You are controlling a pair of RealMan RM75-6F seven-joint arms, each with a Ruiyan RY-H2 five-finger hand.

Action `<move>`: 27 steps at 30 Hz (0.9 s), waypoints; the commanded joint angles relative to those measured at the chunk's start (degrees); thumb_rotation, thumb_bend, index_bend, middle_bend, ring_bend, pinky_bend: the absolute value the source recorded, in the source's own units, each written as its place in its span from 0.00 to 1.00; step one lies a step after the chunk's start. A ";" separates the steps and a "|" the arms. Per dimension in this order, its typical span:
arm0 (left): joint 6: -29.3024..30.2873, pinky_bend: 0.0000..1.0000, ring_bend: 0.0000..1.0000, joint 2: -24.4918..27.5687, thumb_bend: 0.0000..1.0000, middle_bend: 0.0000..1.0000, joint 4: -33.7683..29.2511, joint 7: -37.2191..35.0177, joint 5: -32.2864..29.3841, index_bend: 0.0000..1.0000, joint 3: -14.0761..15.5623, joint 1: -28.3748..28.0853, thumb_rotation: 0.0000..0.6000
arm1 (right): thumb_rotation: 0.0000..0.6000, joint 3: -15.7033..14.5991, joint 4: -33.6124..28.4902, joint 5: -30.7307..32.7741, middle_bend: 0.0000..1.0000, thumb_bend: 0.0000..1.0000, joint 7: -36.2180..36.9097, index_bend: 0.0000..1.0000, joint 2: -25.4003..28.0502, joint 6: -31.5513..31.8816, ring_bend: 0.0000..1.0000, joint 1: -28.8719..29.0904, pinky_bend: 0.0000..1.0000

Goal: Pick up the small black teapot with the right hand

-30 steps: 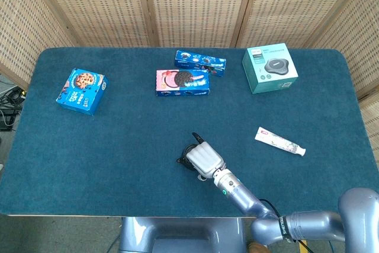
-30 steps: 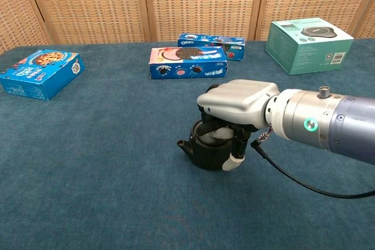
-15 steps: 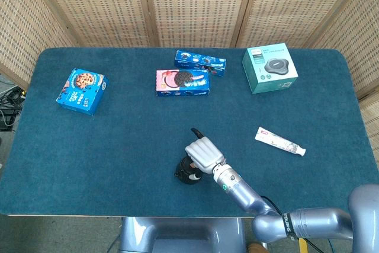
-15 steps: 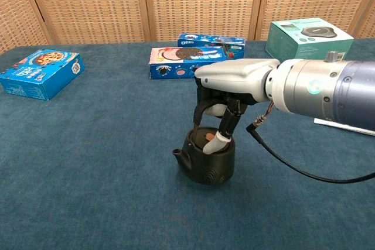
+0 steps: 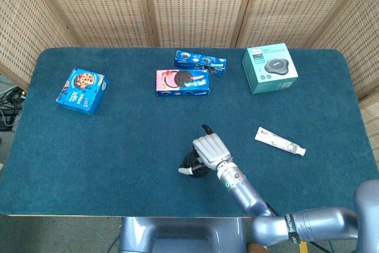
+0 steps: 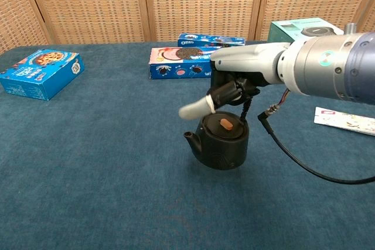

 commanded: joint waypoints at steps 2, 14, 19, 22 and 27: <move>0.04 0.00 0.00 -0.02 0.00 0.00 -0.01 0.06 -0.02 0.00 -0.01 0.01 1.00 | 0.14 1.05 -1.27 1.47 1.00 0.00 0.56 1.00 -0.29 3.22 0.90 0.81 0.00; 0.14 0.00 0.00 -0.10 0.00 0.00 -0.14 0.28 -0.05 0.00 -0.04 0.01 1.00 | 0.40 0.77 -0.58 0.79 1.00 0.25 1.83 1.00 -2.22 5.79 0.96 1.07 0.00; 0.27 0.00 0.00 -0.08 0.00 0.00 -0.10 0.16 0.04 0.00 -0.05 0.05 1.00 | 0.62 0.99 -1.00 3.14 1.00 0.62 0.46 1.00 -2.29 6.41 0.96 2.14 0.00; 0.27 0.00 0.00 -0.11 0.00 0.00 -0.08 0.17 0.02 0.00 -0.05 0.06 1.00 | 0.66 0.82 -0.99 2.92 1.00 0.65 0.60 1.00 -2.49 6.83 0.96 2.21 0.00; 0.32 0.00 0.00 -0.13 0.00 0.00 -0.09 0.25 0.09 0.00 -0.04 0.07 1.00 | 0.69 0.59 -1.03 3.05 1.00 0.68 0.70 1.00 -2.41 7.19 0.96 2.30 0.00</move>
